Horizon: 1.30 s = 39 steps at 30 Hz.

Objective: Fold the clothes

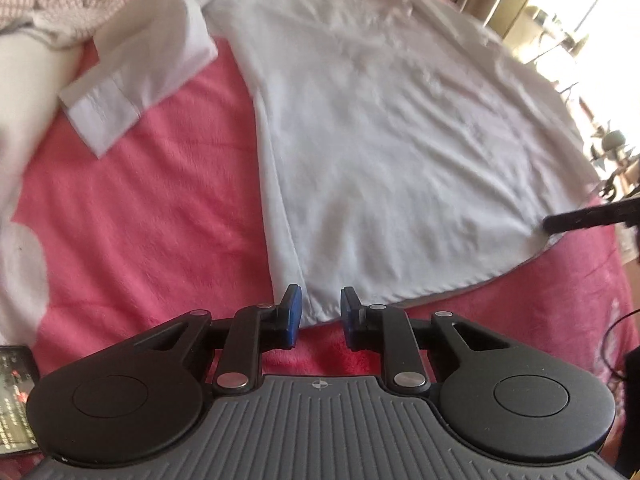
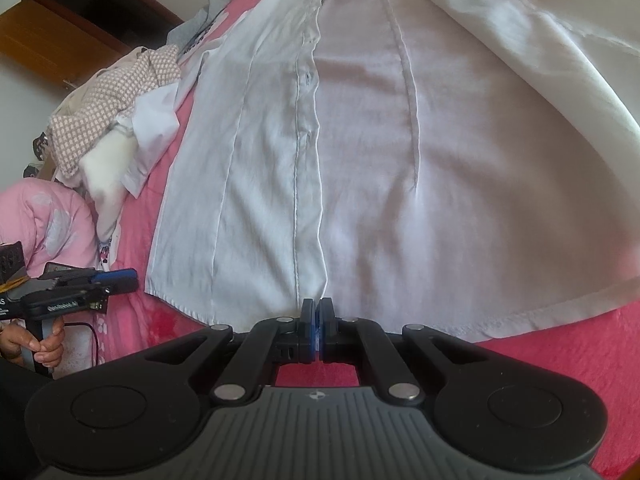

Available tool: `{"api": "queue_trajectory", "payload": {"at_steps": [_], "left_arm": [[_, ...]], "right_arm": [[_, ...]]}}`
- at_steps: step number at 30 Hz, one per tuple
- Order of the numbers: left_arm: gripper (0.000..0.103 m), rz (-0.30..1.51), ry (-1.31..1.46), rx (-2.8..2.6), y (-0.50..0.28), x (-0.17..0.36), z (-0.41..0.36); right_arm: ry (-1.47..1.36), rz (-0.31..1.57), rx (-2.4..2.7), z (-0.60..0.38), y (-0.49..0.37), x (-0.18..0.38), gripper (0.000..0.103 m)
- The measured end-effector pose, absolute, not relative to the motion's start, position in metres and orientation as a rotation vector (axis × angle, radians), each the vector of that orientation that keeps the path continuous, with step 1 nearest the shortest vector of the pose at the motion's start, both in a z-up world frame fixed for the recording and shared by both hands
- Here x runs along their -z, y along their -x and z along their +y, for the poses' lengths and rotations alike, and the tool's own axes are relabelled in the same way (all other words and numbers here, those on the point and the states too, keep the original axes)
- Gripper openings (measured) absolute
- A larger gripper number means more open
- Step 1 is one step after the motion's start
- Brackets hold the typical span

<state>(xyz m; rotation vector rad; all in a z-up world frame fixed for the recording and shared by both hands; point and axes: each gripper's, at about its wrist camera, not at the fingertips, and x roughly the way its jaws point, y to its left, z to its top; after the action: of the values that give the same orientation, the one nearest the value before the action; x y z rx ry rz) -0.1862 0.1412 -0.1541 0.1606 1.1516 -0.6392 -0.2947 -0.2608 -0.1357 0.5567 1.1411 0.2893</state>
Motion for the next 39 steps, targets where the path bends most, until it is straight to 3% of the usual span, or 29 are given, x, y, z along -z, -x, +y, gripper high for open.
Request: {"api": "queue_trajectory", "payload": {"at_steps": [6, 11, 21, 39], "left_arm": [[0.017, 1.192, -0.132, 0.575, 0.181, 0.167, 0.141], [0.000, 1.187, -0.105, 0.539, 0.181, 0.169, 0.140], [0.000, 1.216, 0.221, 0.506, 0.168, 0.154, 0.190], [0.000, 1.207, -0.034, 0.471, 0.179, 0.163, 0.173]], "right_arm": [[-0.562, 1.138, -0.290, -0.263, 0.295, 0.137, 0.001], [-0.564, 1.138, -0.297, -0.264, 0.295, 0.137, 0.001], [-0.564, 1.131, -0.323, -0.262, 0.294, 0.134, 0.001], [-0.450, 1.123, -0.355, -0.239, 0.284, 0.127, 0.001]]}}
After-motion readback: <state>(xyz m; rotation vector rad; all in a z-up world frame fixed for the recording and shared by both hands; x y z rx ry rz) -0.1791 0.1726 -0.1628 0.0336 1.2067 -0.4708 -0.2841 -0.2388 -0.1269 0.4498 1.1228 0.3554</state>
